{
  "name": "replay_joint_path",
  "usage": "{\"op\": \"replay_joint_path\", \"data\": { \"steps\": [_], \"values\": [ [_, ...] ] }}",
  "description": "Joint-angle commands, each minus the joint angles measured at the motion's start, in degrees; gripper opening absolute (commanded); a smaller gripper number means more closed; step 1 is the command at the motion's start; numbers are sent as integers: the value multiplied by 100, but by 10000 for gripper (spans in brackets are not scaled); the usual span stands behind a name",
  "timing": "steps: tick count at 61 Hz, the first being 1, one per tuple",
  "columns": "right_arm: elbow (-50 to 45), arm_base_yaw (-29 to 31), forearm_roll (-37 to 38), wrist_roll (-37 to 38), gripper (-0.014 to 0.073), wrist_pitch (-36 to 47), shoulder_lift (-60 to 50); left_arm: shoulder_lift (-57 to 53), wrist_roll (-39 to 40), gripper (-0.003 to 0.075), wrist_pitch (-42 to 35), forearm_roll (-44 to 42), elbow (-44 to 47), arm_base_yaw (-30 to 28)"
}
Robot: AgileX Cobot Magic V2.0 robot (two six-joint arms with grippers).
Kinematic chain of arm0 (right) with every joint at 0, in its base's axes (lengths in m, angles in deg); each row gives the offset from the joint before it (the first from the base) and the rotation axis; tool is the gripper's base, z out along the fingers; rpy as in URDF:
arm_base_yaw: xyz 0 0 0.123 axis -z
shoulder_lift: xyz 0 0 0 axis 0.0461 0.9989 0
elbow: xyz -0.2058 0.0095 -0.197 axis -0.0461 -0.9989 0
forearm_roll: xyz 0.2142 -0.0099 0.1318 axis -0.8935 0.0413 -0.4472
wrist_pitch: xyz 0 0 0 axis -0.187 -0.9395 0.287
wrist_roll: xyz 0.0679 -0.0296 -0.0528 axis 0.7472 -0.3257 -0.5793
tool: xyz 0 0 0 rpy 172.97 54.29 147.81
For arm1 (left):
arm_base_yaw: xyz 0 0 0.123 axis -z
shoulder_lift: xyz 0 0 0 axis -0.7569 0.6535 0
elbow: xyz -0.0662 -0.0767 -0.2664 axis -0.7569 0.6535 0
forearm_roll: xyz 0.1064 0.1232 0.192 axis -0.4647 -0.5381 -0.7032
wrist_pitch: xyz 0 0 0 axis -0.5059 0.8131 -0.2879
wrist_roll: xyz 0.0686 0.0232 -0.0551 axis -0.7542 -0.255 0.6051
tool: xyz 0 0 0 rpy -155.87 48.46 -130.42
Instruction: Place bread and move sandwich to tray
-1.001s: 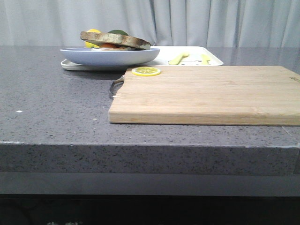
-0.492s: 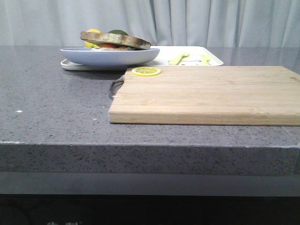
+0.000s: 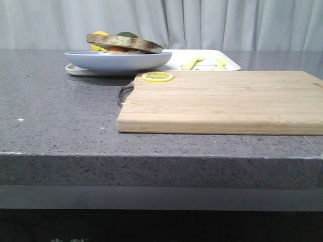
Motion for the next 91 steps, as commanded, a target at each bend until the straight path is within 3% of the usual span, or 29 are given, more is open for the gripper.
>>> {"op": "replay_joint_path", "data": {
  "steps": [1, 22, 28, 40, 53, 84, 91],
  "values": [
    [154, 14, 0, -19, -68, 373, -3, -120, 53, -18, -483, 0, 47, 41],
    [36, 115, -3, -19, -68, 424, -169, -120, 53, -18, -483, 0, 47, 41],
    [-284, 682, 10, -19, -68, 597, -509, -120, 53, -18, -483, 0, 47, 41],
    [-1478, 1834, 0, -19, -68, 1740, -1653, -120, 53, -18, -483, 0, 47, 41],
    [-2921, 2621, -10, -19, -68, 2761, -2679, -120, 53, -18, -483, 0, 47, 41],
    [-4807, 2377, -370, -19, -68, 4354, -3547, -120, 53, -18, -483, 0, 47, 41],
    [-4785, 2395, -364, -19, -68, 4226, -3541, -120, 53, -18, -483, 0, 47, 41]
  ]
}}
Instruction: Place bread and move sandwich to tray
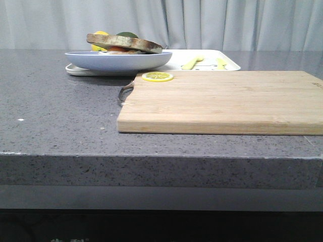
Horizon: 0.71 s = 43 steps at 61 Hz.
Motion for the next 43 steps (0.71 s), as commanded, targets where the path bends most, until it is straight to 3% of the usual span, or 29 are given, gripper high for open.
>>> {"op": "replay_joint_path", "data": {
  "steps": [1, 34, 43],
  "values": [
    [21, 12, -51, -19, -68, 559, -138, -120, 53, -18, -483, 0, 47, 41],
    [21, 12, 61, 10, -68, 662, -139, -120, 53, -18, -483, 0, 47, 41],
    [21, 18, 955, 977, -68, 760, -139, -120, 53, -18, -483, 0, 47, 41]
  ]
}}
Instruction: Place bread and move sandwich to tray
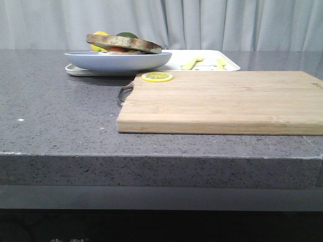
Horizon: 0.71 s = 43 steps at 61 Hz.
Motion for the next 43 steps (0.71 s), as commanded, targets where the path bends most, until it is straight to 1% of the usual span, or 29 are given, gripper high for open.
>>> {"op": "replay_joint_path", "data": {
  "steps": [1, 4, 7, 43],
  "values": [
    [21, 26, 569, 670, -68, 587, -139, -120, 53, -18, -483, 0, 47, 41],
    [21, 64, 782, 1001, -68, 623, -139, -120, 53, -18, -483, 0, 47, 41],
    [21, 101, 846, 1122, -68, 654, -139, -120, 53, -18, -483, 0, 47, 41],
    [21, 129, 728, 1122, -68, 948, -139, -120, 53, -18, -483, 0, 47, 41]
  ]
}}
